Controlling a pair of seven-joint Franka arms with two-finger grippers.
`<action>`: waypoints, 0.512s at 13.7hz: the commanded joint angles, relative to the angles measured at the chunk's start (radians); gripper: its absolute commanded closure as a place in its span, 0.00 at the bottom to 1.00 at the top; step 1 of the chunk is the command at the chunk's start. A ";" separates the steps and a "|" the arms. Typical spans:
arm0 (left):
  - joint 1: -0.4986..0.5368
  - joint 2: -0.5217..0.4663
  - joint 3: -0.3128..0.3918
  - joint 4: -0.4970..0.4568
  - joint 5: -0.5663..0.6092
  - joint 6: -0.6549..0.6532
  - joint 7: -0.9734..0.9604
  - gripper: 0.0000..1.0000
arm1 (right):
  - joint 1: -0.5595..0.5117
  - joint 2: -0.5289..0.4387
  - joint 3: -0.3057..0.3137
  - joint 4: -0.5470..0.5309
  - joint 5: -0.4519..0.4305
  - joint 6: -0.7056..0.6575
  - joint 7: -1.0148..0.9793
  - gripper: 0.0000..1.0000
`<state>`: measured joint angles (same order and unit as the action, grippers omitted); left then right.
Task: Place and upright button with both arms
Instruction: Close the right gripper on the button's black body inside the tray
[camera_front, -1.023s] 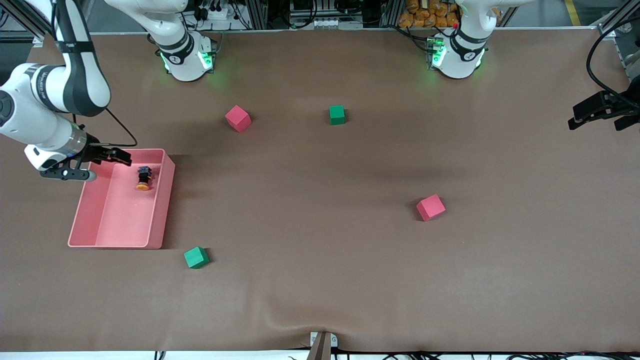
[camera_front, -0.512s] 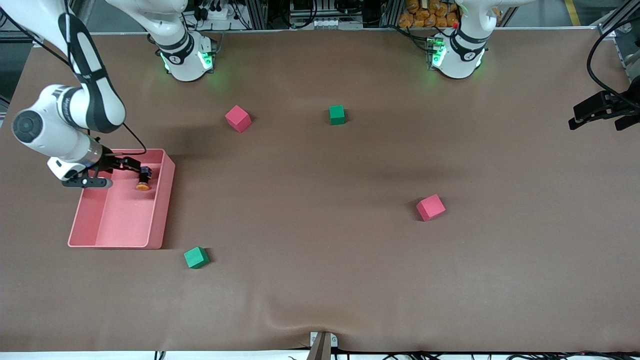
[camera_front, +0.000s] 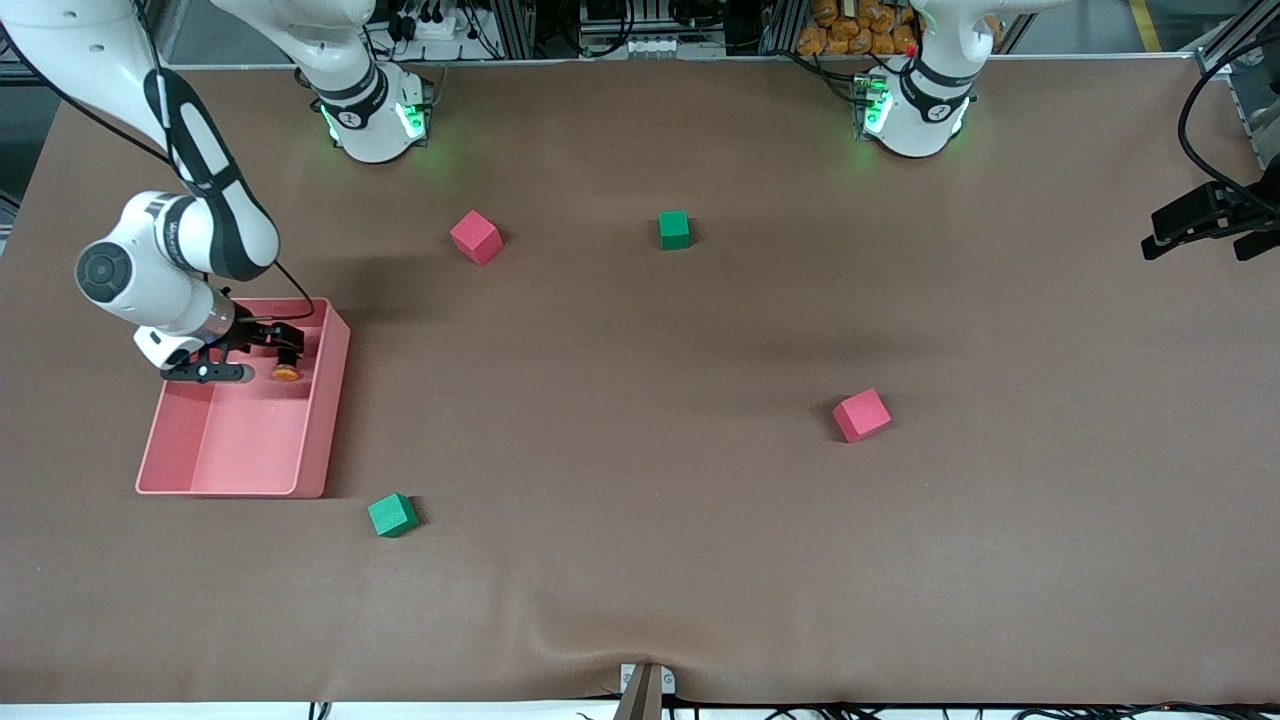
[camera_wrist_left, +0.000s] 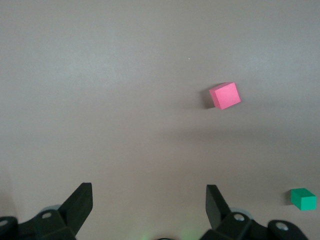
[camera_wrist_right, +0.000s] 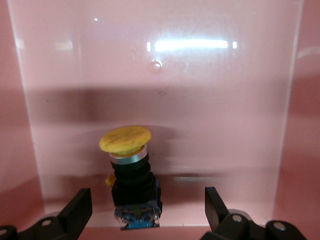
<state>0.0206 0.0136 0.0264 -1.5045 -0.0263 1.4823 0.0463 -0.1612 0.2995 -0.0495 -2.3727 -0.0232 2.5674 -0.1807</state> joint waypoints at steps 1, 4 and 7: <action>0.010 0.000 -0.005 0.015 0.000 -0.019 0.026 0.00 | -0.009 0.013 0.008 -0.011 -0.001 0.020 -0.005 0.00; 0.012 0.000 -0.005 0.015 0.000 -0.019 0.026 0.00 | -0.008 0.023 0.010 -0.011 0.006 0.022 0.001 0.00; 0.010 0.002 -0.005 0.015 0.000 -0.019 0.026 0.00 | -0.008 0.035 0.010 -0.011 0.008 0.022 0.003 0.00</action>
<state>0.0222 0.0136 0.0264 -1.5045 -0.0263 1.4823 0.0464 -0.1612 0.3261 -0.0486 -2.3731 -0.0212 2.5766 -0.1803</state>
